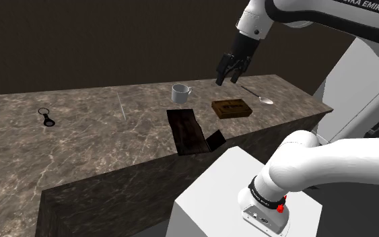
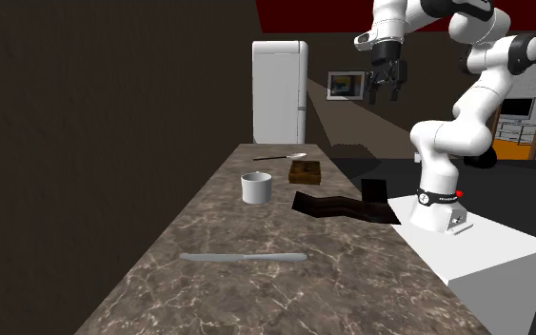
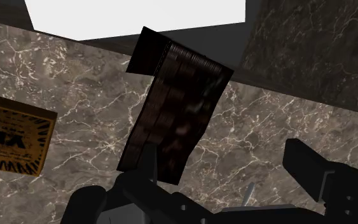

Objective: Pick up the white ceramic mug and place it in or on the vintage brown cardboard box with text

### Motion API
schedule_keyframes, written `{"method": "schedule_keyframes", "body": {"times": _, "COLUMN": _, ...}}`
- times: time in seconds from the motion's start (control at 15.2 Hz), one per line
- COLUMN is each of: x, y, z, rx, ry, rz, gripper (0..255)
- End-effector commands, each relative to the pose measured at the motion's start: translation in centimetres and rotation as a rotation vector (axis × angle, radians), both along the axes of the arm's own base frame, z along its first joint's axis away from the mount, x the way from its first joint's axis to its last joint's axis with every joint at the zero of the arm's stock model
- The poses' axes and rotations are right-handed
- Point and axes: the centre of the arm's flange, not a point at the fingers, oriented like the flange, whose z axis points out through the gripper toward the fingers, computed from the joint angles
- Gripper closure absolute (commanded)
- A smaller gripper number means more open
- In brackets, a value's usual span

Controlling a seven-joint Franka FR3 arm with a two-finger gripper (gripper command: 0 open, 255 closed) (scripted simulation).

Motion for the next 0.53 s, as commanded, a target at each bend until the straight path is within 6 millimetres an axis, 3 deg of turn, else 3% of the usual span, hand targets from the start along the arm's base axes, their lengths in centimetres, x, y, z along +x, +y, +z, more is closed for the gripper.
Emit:
{"method": "schedule_keyframes", "body": {"times": 0.0, "x": 0.0, "y": 0.0, "z": 0.0, "rx": 0.0, "ry": 0.0, "rz": 0.0, "gripper": 0}}
{"method": "schedule_keyframes", "body": {"times": 0.46, "x": 8.0, "y": -1.4, "z": -4.6, "rx": -0.035, "ry": 0.019, "rz": -0.012, "gripper": 0}}
